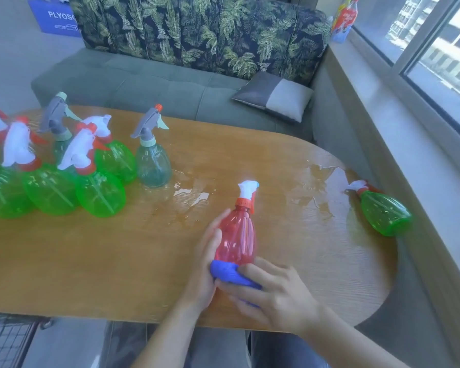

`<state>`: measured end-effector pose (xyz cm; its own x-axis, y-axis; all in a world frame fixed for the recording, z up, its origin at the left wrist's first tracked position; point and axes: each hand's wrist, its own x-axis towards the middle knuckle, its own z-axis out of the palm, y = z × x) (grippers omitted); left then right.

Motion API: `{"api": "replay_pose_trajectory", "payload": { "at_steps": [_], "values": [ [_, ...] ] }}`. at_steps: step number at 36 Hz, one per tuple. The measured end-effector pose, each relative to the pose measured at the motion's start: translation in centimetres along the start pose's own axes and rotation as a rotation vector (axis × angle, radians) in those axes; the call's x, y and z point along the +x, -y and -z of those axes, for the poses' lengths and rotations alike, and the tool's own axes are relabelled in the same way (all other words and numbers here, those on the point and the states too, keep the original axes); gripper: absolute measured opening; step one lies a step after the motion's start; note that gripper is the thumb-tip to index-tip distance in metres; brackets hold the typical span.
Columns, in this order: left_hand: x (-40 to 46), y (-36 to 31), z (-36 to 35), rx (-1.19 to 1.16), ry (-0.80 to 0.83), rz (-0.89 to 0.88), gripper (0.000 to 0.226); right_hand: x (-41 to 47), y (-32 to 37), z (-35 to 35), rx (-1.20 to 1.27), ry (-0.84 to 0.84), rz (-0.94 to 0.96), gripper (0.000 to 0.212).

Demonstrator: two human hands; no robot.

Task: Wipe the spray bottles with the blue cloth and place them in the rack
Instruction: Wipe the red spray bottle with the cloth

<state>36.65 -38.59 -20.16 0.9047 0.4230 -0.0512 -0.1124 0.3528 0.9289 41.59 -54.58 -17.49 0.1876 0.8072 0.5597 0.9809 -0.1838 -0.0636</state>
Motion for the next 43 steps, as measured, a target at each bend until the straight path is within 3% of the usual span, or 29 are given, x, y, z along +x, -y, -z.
{"api": "replay_pose_trajectory", "payload": {
  "at_steps": [2, 6, 10, 14, 20, 25, 27, 30, 34, 38, 43],
  "values": [
    [0.0, 0.1, 0.0, 0.038, -0.007, -0.014, 0.042, 0.5, -0.2, 0.2, 0.037, -0.045, -0.073, 0.022],
    [0.0, 0.1, 0.2, 0.064, -0.011, 0.033, 0.045, 3.3, -2.1, 0.4, 0.202, -0.186, -0.497, 0.029],
    [-0.1, 0.1, 0.2, 0.016, -0.01, 0.05, 0.046, 4.8, -3.0, -0.4, 0.26, -0.121, -0.718, 0.038],
    [0.1, 0.4, 0.5, -0.02, -0.022, 0.039, 0.047, 3.7, -1.2, -1.0, 0.226, -0.112, -0.621, 0.041],
    [0.5, 0.5, 0.7, -0.014, -0.041, 0.026, 0.048, 0.5, 0.2, -1.5, -0.009, -0.016, -0.152, 0.03],
    [0.1, 0.0, 0.5, 0.015, 0.008, 0.003, 0.049, -0.6, 0.5, -1.4, -0.011, -0.007, -0.081, 0.03],
    [-0.2, -0.4, 0.2, 0.042, 0.007, -0.003, 0.057, -0.8, 0.6, -1.0, 0.072, -0.05, -0.166, 0.032],
    [-0.4, -0.4, 0.3, 0.017, 0.023, 0.034, 0.088, -0.5, 0.6, -0.6, 0.282, -0.174, -0.508, 0.034],
    [-0.2, 0.1, 0.7, 0.042, 0.039, 0.006, 0.093, 0.8, 0.5, -0.5, 0.575, -0.309, -0.951, 0.033],
    [0.0, 0.3, 0.7, 0.01, 0.056, -0.002, 0.083, 1.0, 0.5, -0.9, 0.733, -0.284, -1.079, 0.027],
    [0.1, 0.7, 0.8, 0.028, 0.064, -0.01, 0.071, 1.1, 0.7, -1.0, 0.822, -0.301, -1.107, 0.033]
  ]
}}
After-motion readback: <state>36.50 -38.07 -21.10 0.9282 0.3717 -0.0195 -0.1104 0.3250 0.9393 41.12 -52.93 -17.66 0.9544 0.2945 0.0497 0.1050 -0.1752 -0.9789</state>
